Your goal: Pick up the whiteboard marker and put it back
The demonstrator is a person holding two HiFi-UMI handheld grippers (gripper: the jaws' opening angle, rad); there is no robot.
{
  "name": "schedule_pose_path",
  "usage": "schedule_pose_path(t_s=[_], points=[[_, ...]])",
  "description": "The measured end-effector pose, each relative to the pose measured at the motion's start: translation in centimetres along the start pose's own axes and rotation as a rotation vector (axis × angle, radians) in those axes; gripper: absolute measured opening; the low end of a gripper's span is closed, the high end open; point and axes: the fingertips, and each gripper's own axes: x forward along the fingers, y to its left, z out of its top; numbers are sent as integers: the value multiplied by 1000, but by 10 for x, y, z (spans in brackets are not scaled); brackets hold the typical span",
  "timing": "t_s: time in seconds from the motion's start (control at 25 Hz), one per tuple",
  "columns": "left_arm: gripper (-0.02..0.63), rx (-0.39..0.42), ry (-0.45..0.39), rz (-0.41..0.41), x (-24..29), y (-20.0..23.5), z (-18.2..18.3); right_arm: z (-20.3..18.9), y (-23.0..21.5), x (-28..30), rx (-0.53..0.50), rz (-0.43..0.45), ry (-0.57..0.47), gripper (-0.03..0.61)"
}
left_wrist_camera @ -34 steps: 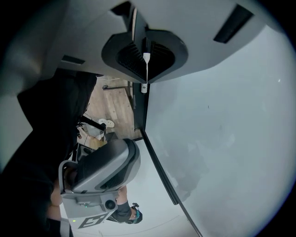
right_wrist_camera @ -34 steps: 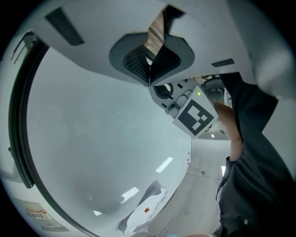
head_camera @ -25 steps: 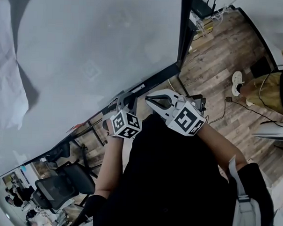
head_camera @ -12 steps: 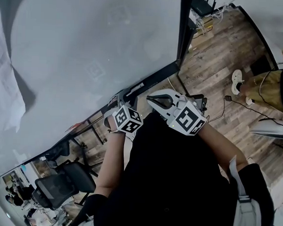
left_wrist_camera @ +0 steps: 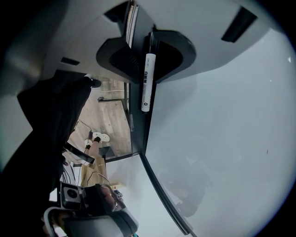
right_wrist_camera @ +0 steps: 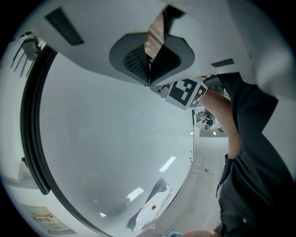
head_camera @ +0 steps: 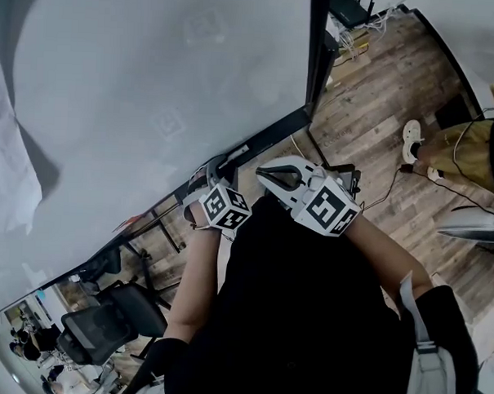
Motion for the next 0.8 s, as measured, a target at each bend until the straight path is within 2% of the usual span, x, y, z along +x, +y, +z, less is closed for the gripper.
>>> schedule_pose_path(t_s=[0.48, 0.8], points=[[83, 16, 90, 53, 9, 2, -7, -2, 1, 0, 5, 1, -3, 20], [78, -5, 75, 32, 9, 2, -4, -5, 1, -4, 11, -7, -4, 20]])
